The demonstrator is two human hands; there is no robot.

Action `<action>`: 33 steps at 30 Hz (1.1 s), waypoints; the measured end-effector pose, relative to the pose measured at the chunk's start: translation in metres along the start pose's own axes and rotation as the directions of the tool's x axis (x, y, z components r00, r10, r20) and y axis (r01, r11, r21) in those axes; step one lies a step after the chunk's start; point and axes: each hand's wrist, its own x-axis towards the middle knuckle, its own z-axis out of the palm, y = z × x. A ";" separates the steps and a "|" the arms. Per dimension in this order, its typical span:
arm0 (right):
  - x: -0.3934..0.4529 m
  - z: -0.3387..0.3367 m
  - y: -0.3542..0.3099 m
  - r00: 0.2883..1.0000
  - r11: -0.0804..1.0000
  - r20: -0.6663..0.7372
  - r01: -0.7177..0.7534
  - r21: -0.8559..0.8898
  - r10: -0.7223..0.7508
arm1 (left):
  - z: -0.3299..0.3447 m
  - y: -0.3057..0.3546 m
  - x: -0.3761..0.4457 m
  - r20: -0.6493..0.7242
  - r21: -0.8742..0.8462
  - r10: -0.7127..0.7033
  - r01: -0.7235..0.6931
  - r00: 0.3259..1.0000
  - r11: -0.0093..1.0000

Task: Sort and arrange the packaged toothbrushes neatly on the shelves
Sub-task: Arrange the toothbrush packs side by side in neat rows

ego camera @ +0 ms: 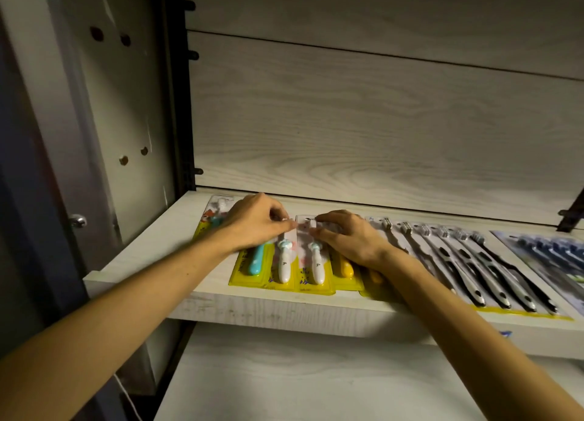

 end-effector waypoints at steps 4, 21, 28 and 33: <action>0.000 0.001 -0.001 1.000 1.000 -0.001 0.005 -0.006 -0.005 | 0.002 0.002 0.001 -0.101 -0.063 -0.010 0.004 0.995 0.998; 0.006 0.003 -0.018 0.997 0.995 0.072 -0.035 -0.094 0.041 | -0.004 0.000 -0.015 0.196 -0.016 -0.034 0.038 0.980 0.999; 0.005 0.008 -0.024 0.998 0.986 0.040 -0.038 -0.161 0.045 | -0.021 -0.005 -0.015 0.028 0.460 0.219 -0.207 0.975 0.863; -0.001 0.009 -0.025 0.999 0.988 0.029 -0.022 -0.151 0.027 | -0.039 -0.044 -0.005 -0.007 0.479 -0.116 0.105 0.993 0.871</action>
